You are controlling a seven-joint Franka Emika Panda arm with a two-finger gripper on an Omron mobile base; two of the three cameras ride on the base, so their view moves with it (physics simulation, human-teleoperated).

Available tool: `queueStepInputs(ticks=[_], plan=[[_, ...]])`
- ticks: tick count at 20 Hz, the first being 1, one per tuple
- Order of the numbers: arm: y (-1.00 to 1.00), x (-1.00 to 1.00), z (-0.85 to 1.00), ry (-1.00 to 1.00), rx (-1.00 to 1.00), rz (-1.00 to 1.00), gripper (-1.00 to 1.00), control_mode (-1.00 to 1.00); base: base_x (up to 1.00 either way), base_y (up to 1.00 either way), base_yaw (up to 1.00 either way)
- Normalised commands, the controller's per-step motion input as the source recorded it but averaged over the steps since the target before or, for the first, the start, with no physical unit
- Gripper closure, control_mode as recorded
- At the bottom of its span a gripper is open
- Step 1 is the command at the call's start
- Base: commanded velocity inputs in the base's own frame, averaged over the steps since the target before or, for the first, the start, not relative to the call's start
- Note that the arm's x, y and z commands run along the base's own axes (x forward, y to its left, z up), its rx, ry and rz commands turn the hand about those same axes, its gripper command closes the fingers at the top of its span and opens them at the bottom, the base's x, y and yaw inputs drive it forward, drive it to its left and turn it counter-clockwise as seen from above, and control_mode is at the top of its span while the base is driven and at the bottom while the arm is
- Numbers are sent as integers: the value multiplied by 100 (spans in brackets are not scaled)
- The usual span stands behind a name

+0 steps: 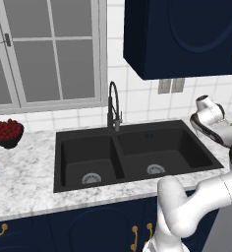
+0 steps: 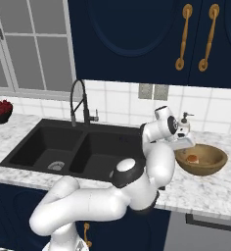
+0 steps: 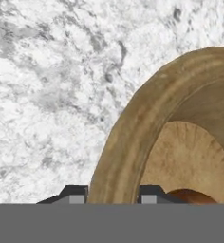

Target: Pick the onion from the sink and place it in the bowl. Then pick the bowl and place it in the microwave. Then close the microwave door and press the start button.

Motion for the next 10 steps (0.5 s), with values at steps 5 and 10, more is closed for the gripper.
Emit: queueStepInputs(ticks=[5, 10], plan=[[0, -57, 7, -24, 0, 5, 100, -100, 0, 0, 0], [4, -72, 11, -30, -2, 8, 100, -100, 0, 0, 0]])
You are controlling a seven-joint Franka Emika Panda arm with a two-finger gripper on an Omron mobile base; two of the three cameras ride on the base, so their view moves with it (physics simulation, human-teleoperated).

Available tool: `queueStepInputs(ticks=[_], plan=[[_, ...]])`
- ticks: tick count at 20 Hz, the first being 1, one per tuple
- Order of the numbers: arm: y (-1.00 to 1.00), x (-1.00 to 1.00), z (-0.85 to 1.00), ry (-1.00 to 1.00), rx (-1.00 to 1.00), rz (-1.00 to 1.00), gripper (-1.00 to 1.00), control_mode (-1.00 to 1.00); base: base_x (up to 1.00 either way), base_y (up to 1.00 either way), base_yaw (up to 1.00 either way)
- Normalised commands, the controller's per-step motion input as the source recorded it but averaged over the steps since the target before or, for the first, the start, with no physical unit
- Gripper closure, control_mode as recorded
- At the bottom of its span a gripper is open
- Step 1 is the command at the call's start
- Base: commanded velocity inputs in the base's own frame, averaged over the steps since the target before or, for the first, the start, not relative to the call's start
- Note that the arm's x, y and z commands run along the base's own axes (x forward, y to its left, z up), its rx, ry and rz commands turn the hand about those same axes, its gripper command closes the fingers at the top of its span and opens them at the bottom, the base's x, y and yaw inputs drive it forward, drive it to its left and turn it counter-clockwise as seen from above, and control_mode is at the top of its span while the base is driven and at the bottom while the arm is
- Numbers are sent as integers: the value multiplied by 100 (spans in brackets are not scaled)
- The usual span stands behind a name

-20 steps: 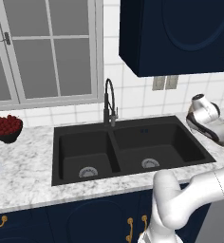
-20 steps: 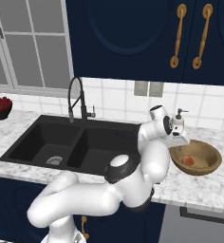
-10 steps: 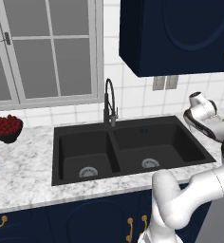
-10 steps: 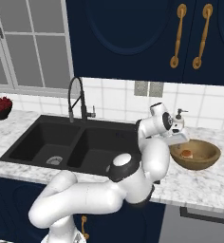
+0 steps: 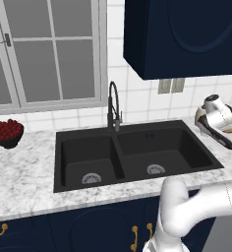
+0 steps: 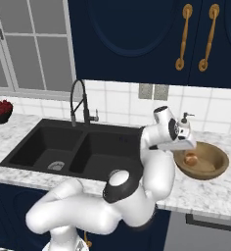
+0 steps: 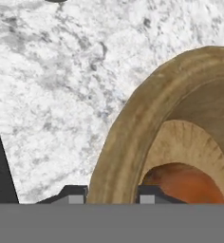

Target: Pick the onion from the sink and place it in the bowl. Then pick the bowl and place it in the microwave. Then close the microwave door and press the start button.

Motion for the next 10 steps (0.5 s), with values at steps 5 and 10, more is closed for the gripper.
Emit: queueStepInputs(ticks=[5, 10], plan=[[15, -70, 39, -12, -6, 18, 100, -100, 0, 0, 0], [16, -73, 65, 5, -11, 32, 100, -100, 0, 0, 0]])
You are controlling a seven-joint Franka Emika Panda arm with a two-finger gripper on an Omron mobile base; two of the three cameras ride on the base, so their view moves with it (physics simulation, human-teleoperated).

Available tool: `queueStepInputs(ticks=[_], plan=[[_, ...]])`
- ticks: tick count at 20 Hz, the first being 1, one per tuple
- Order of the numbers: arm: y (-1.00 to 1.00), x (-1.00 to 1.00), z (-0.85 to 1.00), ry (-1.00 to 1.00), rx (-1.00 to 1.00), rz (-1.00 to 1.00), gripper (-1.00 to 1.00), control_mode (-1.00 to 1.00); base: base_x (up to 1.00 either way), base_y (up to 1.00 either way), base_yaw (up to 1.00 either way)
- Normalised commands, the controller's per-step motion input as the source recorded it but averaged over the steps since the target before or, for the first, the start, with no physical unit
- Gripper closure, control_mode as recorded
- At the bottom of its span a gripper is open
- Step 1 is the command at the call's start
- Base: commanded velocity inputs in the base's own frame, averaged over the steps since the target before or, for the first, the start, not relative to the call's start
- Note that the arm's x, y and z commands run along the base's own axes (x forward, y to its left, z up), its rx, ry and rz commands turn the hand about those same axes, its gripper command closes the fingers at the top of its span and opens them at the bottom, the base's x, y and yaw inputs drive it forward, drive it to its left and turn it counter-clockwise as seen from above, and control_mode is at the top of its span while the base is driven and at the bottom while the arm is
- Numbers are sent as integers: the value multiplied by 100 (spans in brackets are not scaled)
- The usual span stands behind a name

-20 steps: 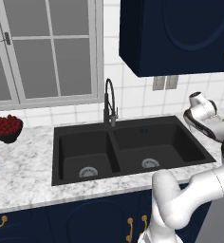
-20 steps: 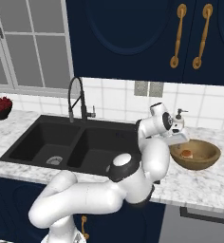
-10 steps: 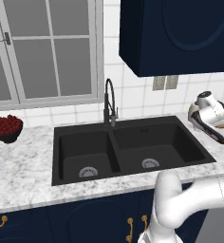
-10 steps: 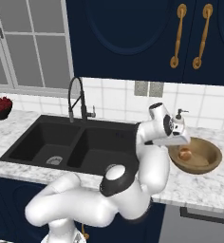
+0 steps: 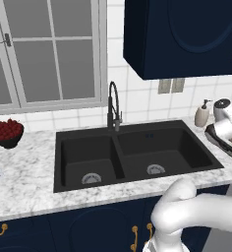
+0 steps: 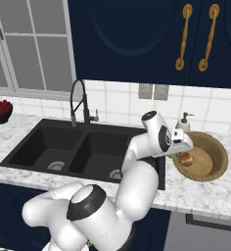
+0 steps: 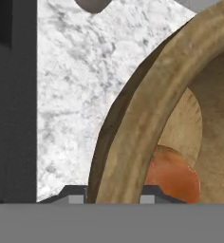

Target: Pick the onion from the sink and place it in the bowl. Then pick the bowl and place it in the microwave. Then close the microwave door and press the start button.

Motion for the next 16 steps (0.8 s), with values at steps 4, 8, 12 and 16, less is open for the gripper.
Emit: queueStepInputs(ticks=[4, 8, 12, 16], plan=[[21, -78, 57, 14, -18, 38, 100, -100, 0, 0, 0], [16, -64, 51, 18, -11, 39, 100, -100, 0, 0, 0], [11, -61, 56, 27, -5, 36, 100, -100, 0, 0, 0], [54, -64, 64, 36, -8, 36, 100, -100, 0, 0, 0]])
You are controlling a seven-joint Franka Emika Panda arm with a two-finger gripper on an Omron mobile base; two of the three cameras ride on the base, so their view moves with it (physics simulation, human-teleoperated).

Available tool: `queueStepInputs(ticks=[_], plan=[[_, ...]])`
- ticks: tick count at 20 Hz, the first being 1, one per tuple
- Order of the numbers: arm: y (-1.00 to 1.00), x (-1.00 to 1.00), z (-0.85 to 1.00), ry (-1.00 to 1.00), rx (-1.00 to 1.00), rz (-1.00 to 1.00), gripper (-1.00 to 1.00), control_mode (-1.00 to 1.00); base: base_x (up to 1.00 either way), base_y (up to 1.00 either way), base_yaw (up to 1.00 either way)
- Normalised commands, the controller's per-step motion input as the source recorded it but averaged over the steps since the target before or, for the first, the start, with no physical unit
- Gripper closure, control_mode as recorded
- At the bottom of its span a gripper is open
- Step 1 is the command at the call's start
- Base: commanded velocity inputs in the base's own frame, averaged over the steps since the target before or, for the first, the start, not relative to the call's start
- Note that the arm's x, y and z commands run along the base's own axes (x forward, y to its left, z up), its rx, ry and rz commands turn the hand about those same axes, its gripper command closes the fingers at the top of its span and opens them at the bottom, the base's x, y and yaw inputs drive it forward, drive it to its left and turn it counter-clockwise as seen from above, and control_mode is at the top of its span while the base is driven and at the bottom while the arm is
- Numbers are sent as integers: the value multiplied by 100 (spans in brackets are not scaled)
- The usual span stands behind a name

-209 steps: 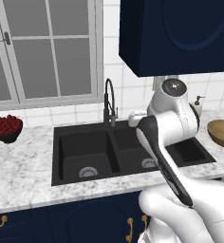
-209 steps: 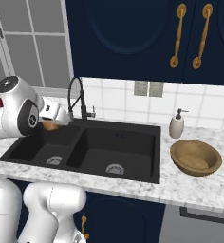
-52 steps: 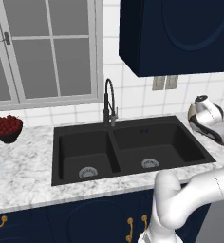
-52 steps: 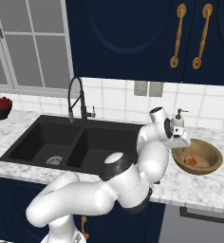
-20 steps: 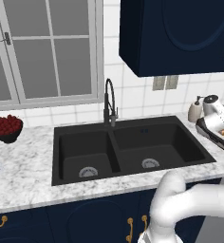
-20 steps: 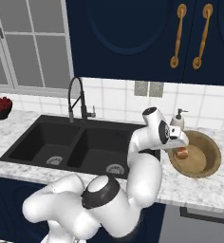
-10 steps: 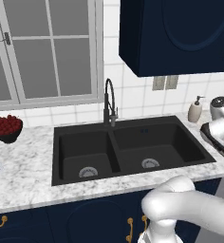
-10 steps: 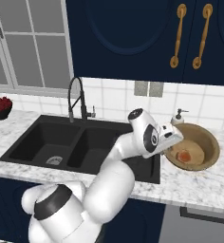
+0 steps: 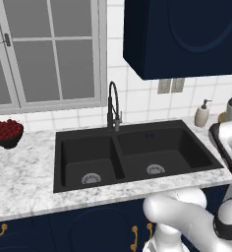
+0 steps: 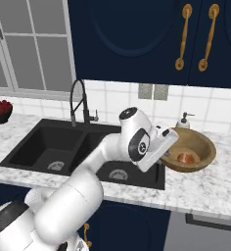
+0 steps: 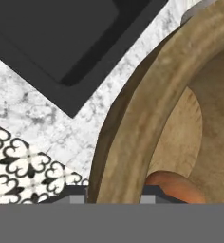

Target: Pick the onion from the sink and place it in the bowl. Then pick the bowl and place it in the microwave. Then close the microwave door and press the start button.

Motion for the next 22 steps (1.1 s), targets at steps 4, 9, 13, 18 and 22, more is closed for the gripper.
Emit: queueStepInputs(ticks=[4, 9, 13, 18, 22], plan=[[60, -68, 26, 9, -1, 34, 100, -100, 0, 0, 0], [57, -55, 11, 6, -2, 29, 100, -100, 0, 0, 0], [57, -60, 41, 8, -3, 20, 100, -100, 0, 0, 0], [62, -65, 77, 0, 3, 15, 100, -100, 0, 0, 0], [90, -48, 69, 9, 7, 8, 100, -100, 0, 0, 0]])
